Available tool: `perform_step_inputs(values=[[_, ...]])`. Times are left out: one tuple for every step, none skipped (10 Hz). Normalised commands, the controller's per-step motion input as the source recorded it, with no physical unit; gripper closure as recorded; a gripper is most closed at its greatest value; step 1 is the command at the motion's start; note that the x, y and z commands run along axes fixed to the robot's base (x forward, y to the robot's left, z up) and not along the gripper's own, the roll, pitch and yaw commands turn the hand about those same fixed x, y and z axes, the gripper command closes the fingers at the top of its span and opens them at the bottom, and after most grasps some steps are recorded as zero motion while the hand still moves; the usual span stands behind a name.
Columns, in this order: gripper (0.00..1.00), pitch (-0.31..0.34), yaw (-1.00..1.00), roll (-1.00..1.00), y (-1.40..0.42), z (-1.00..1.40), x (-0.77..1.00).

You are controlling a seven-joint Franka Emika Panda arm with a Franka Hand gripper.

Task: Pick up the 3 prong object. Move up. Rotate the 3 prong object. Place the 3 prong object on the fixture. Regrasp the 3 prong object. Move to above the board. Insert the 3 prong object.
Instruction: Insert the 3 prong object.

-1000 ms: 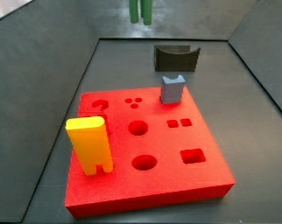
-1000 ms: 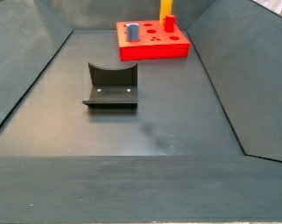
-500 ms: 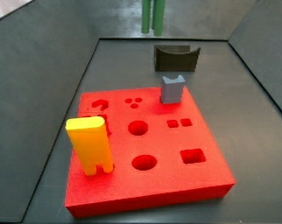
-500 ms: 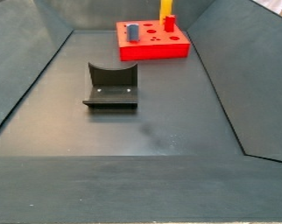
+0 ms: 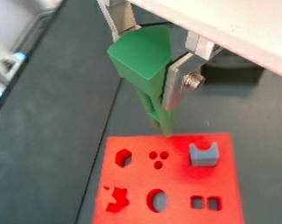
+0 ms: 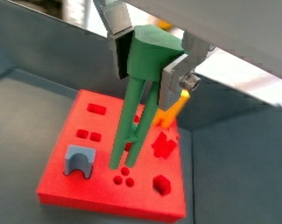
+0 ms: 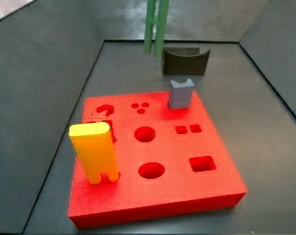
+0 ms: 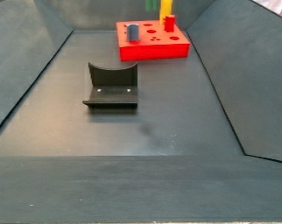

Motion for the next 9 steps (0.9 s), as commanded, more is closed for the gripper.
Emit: perform_step_inputs(values=[[1.0, 0.02, -0.85, -0.17, -0.02, -0.36, 0.0], [1.0, 0.077, -0.8, -0.2, -0.03, -0.29, 0.0], [1.0, 0.023, -0.78, -0.23, -0.05, -0.22, 0.0], [1.0, 0.0, -0.77, -0.24, -0.07, -0.17, 0.0], [1.0, 0.024, -0.61, -0.3, 0.05, -0.36, 0.39], [1.0, 0.03, -0.6, -0.32, 0.04, -0.41, 0.36], [1.0, 0.011, -0.48, -0.35, 0.0, -0.39, 0.2], [1.0, -0.073, -0.1, -0.29, 0.0, -0.52, 0.0], [1.0, 0.0, 0.0, 0.0, -0.03, 0.0, 0.0]])
